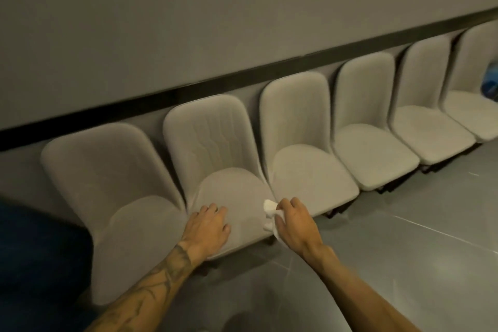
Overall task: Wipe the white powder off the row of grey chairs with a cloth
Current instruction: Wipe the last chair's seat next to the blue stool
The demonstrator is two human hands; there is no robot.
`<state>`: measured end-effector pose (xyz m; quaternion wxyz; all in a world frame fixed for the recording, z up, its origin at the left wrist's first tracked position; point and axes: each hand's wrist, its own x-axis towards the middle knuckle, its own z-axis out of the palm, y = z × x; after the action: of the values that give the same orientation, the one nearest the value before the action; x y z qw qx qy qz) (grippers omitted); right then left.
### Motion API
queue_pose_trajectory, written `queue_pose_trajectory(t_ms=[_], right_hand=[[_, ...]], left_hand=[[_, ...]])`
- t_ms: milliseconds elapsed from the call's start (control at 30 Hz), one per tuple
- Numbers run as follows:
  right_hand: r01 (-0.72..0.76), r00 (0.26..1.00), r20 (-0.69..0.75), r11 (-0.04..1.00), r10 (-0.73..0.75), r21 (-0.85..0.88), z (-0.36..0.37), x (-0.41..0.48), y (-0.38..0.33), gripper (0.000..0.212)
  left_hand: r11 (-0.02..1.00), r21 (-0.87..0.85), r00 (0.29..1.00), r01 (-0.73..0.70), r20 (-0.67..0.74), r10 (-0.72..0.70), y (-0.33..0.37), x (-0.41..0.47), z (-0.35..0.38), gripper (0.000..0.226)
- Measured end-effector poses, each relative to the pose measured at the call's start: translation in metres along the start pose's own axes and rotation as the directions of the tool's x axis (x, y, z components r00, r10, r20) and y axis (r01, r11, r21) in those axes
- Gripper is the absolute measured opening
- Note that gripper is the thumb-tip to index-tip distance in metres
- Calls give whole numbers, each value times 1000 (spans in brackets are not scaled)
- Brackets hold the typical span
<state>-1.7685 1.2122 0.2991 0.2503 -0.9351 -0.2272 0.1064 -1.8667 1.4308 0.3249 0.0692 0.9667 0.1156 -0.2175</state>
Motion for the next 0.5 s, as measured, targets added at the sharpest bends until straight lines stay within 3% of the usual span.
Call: queue_pose_trajectory(t_ms=[67,133,500], right_hand=[[-11,1000,-24,1000,11,-4,-29,14,29,20],[-27,999,-46,1000,27,-13,-56,31,59,21],[-54,997,-56,997,51,-50,-192,163,243,18]], left_hand=[[1000,17,1000,-24,7,24,40,27,-14,64],[998,15,998,-61,-14,61,81,58,-28,52],[988,-48,988,-150,-49,147,279,251,-98,52]])
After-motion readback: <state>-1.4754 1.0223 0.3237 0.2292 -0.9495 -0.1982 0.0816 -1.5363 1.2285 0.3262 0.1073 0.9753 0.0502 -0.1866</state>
